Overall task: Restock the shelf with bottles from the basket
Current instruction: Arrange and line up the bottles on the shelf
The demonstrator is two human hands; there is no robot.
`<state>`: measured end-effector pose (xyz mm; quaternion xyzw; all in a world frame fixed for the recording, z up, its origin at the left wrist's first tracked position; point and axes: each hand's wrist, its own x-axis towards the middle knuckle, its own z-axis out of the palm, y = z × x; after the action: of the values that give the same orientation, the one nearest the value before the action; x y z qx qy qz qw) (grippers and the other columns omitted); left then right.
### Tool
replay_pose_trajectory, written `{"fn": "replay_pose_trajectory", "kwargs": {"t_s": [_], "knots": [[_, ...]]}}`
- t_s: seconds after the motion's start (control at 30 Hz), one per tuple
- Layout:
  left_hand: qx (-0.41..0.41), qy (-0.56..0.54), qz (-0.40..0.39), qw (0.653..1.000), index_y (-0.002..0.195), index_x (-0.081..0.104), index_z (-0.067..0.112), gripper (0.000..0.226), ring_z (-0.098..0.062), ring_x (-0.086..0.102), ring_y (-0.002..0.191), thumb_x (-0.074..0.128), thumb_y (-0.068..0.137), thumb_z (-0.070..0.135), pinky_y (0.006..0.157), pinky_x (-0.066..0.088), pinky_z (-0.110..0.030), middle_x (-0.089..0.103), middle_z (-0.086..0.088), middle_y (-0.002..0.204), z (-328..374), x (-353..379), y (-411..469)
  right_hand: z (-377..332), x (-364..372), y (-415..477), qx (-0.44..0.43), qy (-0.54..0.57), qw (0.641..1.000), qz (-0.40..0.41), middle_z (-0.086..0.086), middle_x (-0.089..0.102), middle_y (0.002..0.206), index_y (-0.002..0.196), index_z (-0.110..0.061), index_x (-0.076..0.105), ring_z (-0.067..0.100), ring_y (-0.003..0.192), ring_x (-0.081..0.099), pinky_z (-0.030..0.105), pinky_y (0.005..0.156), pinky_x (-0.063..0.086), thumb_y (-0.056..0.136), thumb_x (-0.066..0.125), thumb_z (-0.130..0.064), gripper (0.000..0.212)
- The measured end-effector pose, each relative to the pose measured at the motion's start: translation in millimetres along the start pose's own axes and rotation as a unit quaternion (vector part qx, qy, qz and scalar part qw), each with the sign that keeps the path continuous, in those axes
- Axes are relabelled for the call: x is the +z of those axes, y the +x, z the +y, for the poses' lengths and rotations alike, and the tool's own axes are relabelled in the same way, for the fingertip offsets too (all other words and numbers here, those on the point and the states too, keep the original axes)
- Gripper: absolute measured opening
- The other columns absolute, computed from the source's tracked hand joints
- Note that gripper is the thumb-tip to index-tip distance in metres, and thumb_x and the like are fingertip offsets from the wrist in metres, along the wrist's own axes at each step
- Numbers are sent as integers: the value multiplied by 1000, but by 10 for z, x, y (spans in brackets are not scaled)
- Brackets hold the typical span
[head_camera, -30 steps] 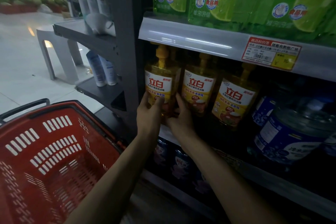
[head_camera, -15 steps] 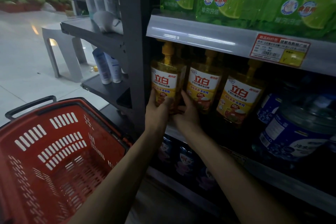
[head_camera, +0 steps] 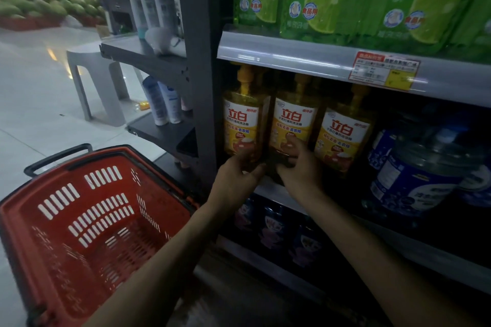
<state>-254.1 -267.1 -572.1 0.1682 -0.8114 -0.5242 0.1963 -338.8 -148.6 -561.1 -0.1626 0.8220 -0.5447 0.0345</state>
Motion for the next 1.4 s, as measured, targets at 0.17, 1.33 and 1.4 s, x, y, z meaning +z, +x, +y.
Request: {"fn": "replay_pose_trajectory", "kwargs": {"t_s": [0.17, 1.33, 1.4], "knots": [[29, 31, -28, 999, 138, 63, 29, 42, -1, 64, 113, 67, 97, 34, 96, 52, -26, 71, 15, 125, 91, 212, -74, 77, -289, -72, 68, 16, 996, 52, 6, 42, 154, 153, -34, 29, 29, 140, 44, 51, 110, 45, 87, 67, 0, 83], [10, -260, -67, 963, 143, 57, 26, 48, -14, 64, 125, 65, 96, 23, 111, 50, -49, 70, 4, 132, 578, 1488, 416, 272, -801, -98, 124, 117, 973, 155, -6, 58, 142, 148, -36, 45, 18, 134, 52, 36, 110, 44, 83, 58, 11, 81], [14, -264, -65, 962, 144, 56, 26, 47, -11, 64, 124, 64, 98, 19, 109, 51, -43, 70, 5, 132, 581, 1507, 382, 246, -817, -100, 120, 122, 973, 153, -5, 57, 144, 148, -35, 46, 18, 135, 50, 31, 108, 41, 88, 56, 9, 75]]}}
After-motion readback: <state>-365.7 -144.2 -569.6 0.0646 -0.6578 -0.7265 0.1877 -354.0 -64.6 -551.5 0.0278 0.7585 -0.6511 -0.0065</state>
